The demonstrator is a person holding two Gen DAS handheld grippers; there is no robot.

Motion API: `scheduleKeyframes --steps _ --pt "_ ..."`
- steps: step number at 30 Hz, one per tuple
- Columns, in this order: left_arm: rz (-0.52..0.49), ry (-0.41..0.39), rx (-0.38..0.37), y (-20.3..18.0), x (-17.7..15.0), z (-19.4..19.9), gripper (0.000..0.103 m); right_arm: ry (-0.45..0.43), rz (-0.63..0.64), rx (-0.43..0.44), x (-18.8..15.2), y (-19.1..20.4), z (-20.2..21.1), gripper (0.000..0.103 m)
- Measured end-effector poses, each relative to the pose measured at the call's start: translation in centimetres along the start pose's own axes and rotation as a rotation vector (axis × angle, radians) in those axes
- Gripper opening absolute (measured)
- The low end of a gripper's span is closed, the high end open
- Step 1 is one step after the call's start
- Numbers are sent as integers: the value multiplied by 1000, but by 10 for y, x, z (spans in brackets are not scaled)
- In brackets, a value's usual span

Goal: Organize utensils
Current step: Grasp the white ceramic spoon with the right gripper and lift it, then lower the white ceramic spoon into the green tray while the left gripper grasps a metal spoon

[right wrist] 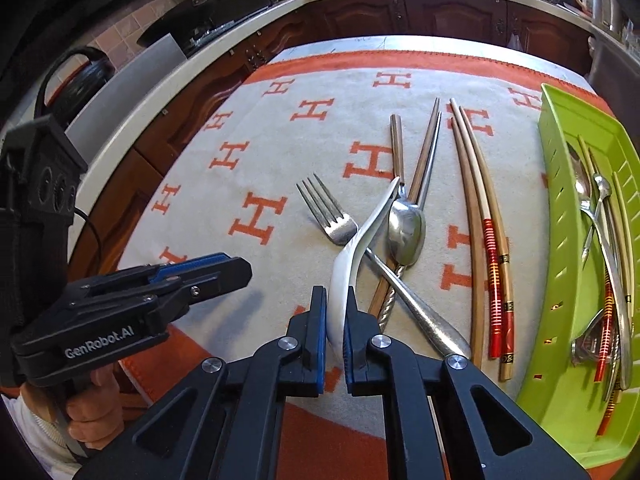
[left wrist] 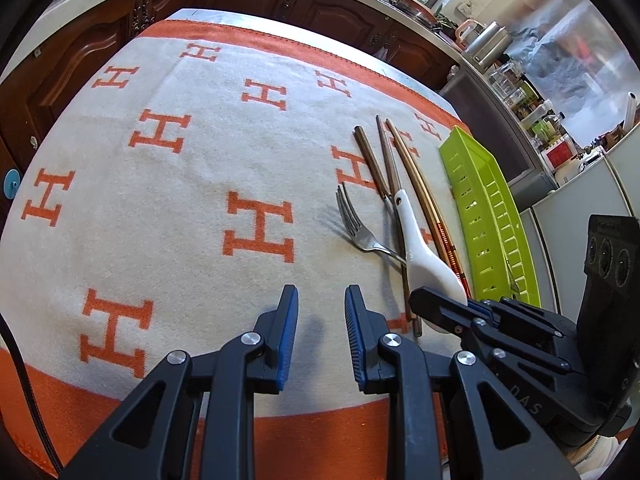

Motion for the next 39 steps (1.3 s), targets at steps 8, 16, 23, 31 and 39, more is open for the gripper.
scheduleKeyframes --steps 8,16,23,31,39 --pt "-20 8 -10 -17 12 -1 21 -94 -35 48 14 -9 37 6" --pt "-66 6 -14 -47 39 -13 21 -159 -104 38 24 -45 66 6" --pt "-74 33 -18 -63 60 -38 21 -185 -168 -23 24 -94 74 6" --pt "-45 90 -35 -72 64 -70 21 -191 -255 -114 17 -155 74 6" --pt "44 103 -85 -70 66 -90 21 -103 -297 -165 -5 -196 51 6"
Point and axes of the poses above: each gripper's, at about its wrist camera, not at the fingertips, and z roughly against the way its jaws point, y to its left, x to its top, the point moved 10 cm from there along -z, roughly the way its jaws point, and after that the axes turned 12 degrees about -x, right-handed, at the moved point
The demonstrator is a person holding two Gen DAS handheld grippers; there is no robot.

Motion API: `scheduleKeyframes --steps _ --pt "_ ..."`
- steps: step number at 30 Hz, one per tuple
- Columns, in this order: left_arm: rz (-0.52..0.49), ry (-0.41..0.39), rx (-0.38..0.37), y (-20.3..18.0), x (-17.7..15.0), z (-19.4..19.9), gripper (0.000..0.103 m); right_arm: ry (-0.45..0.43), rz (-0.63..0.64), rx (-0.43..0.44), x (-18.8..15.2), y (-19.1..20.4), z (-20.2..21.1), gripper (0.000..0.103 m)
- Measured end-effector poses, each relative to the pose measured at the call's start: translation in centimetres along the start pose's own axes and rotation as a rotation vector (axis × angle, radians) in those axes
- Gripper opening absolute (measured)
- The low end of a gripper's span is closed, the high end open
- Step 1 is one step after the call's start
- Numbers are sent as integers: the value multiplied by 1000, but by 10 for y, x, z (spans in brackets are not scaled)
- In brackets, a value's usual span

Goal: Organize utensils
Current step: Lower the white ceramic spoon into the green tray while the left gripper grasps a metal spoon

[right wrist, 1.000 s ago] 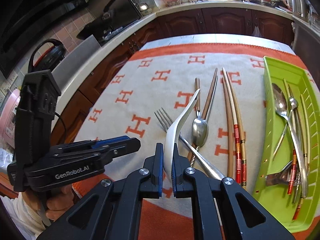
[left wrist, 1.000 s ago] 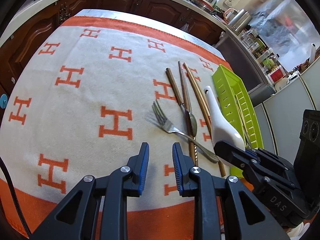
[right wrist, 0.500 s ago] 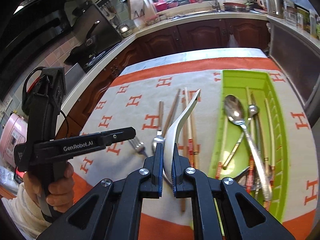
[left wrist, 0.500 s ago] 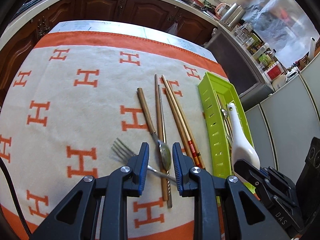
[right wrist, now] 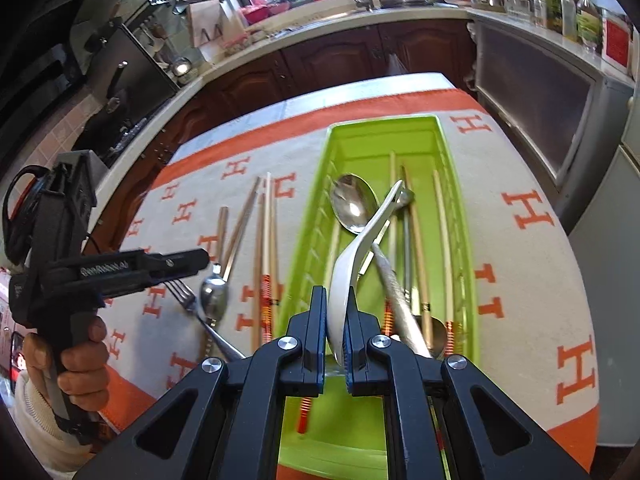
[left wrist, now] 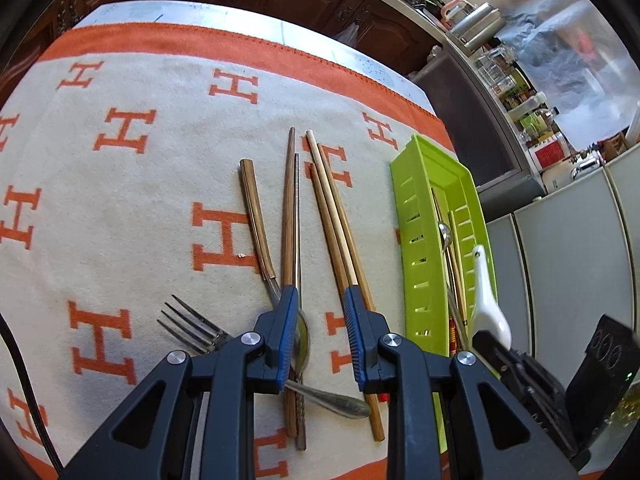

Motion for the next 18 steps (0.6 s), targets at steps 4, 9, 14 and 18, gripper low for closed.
scheduleKeyframes --steps 4,9,14,18 --pt "40 -7 7 6 4 -5 21 35 -4 -10 -8 -8 -11 7" --pt "84 -11 11 14 7 -6 21 71 -27 -16 -13 -18 -20 7" --pt "109 -4 16 17 3 -7 21 67 -38 -1 -11 -17 -16 8" --pt "116 -1 17 16 -1 -5 21 56 -42 11 -8 -15 -10 9"
Point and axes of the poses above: each gripper's, at about its wrist camera, not at the fingertips, and z roughly against the way its jaws point, y to its left, x to its top, the point moved 10 cm from there along -z, roughly the way its jaws point, and after that the axes turned 12 degrees about -x, right-handed, at the moved point
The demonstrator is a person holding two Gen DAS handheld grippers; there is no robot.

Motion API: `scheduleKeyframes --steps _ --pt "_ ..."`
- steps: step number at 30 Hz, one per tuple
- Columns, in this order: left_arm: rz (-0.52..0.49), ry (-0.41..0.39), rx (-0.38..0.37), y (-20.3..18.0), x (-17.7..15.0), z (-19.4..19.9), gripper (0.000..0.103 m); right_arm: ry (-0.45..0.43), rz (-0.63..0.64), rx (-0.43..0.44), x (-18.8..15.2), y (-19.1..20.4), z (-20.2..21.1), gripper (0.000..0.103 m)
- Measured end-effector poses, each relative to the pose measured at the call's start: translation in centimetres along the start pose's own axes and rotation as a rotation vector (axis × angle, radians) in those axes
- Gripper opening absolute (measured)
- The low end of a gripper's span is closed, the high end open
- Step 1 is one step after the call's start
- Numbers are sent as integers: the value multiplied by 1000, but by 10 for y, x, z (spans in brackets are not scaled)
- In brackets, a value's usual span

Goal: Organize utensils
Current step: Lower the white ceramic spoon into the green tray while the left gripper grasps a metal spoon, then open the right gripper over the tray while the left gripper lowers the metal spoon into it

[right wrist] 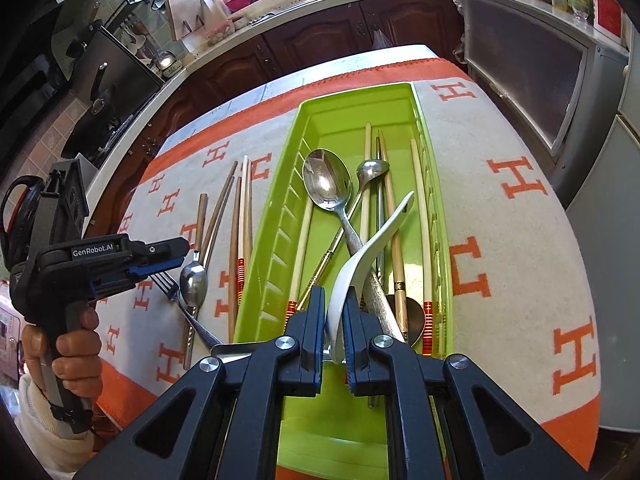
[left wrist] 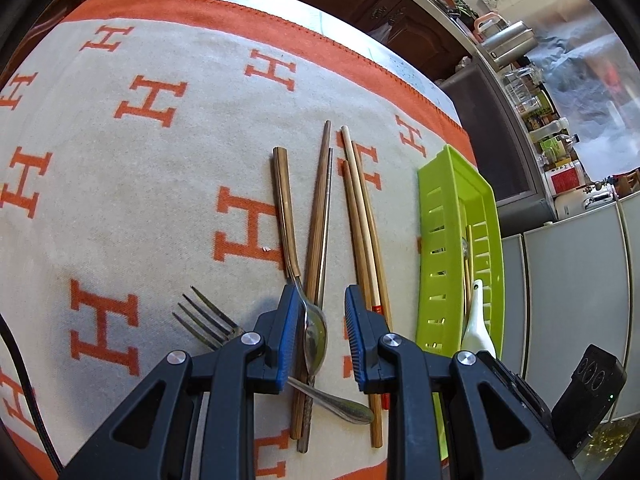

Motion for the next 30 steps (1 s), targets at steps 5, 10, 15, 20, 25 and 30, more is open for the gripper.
scheduleKeyframes --steps 5,10,15,20,25,30 --pt "-8 14 1 -2 -9 1 21 -9 -2 5 -1 0 6 9" --pt "-17 31 11 -1 -17 -2 21 -12 -1 7 -2 0 9 9" --pt "-17 38 14 0 -19 -5 21 -13 -5 10 -5 -1 11 9" --pt "-45 35 21 -5 -21 -7 21 -19 -11 13 -6 -3 13 15" --pt "-74 38 61 -11 -20 -13 20 -26 -16 15 -8 -4 18 16" --pt "-99 29 96 -11 -17 -19 4 -32 -11 19 -9 -3 22 16"
Point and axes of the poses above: each gripper's, at about its wrist camera, not at the fingertips, and z roughly against the way its jaws point, y to its left, x to its top, the point moved 10 cm from there along -z, roughly the way its jaws point, and after that the axes turned 12 degrees about -x, right-handed, at the moved point
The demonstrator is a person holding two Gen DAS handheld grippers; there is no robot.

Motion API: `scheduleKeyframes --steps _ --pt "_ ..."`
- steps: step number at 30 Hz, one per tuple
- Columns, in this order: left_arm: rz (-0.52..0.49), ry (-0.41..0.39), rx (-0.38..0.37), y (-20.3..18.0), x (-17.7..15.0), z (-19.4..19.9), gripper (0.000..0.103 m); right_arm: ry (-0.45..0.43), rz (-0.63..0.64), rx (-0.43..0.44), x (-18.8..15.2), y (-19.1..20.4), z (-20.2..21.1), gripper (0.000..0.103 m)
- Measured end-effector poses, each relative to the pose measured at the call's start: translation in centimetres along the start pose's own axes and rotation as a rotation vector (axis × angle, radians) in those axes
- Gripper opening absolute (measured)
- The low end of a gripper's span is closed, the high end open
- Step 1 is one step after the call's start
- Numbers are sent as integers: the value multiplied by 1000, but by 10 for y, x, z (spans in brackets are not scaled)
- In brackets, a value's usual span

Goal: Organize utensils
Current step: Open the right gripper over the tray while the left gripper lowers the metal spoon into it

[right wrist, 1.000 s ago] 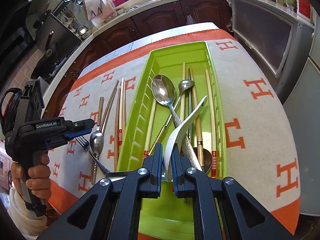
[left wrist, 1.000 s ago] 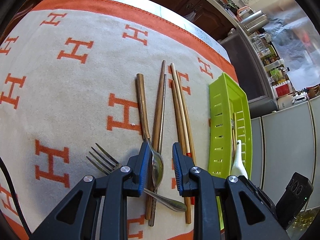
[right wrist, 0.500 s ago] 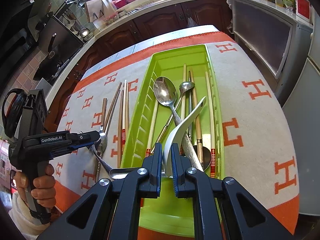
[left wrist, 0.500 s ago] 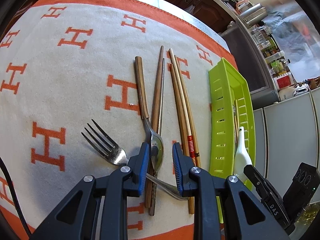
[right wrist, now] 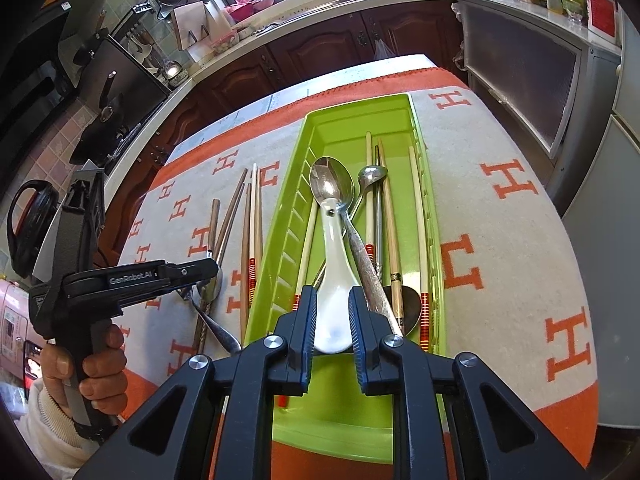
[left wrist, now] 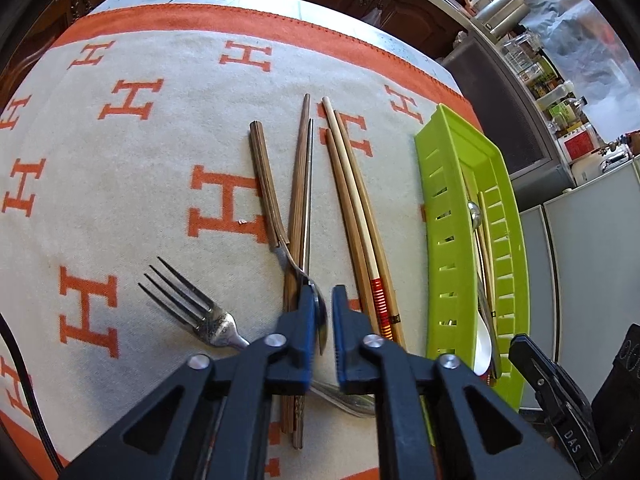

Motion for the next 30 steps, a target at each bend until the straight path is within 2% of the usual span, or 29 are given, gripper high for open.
scheduleKeyframes --steps 10,16,24,26,30 --pt "-90 -114 76 -7 9 24 1 -12 0 14 2 4 8 16" --pt "-123 -145 64 -19 8 47 1 -19 -11 22 4 4 14 16" --pt "-214 -130 -23 -77 5 72 1 -42 -97 36 9 -14 30 19" --pt "-239 -113 -51 -95 5 69 1 -49 -136 35 10 -23 32 27" --pt "-290 -51 -73 -129 5 41 1 -50 -193 32 9 -39 35 32"
Point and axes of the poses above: each gripper's, at about its wrist camera, not at the fingertips, and z roughly against the way its jaws point, y to its left, x to its top, the point moved 10 cm from there along -z, roughly the way its jaws point, and after that the axes turned 12 degrees about -x, right-handed, at the moved point
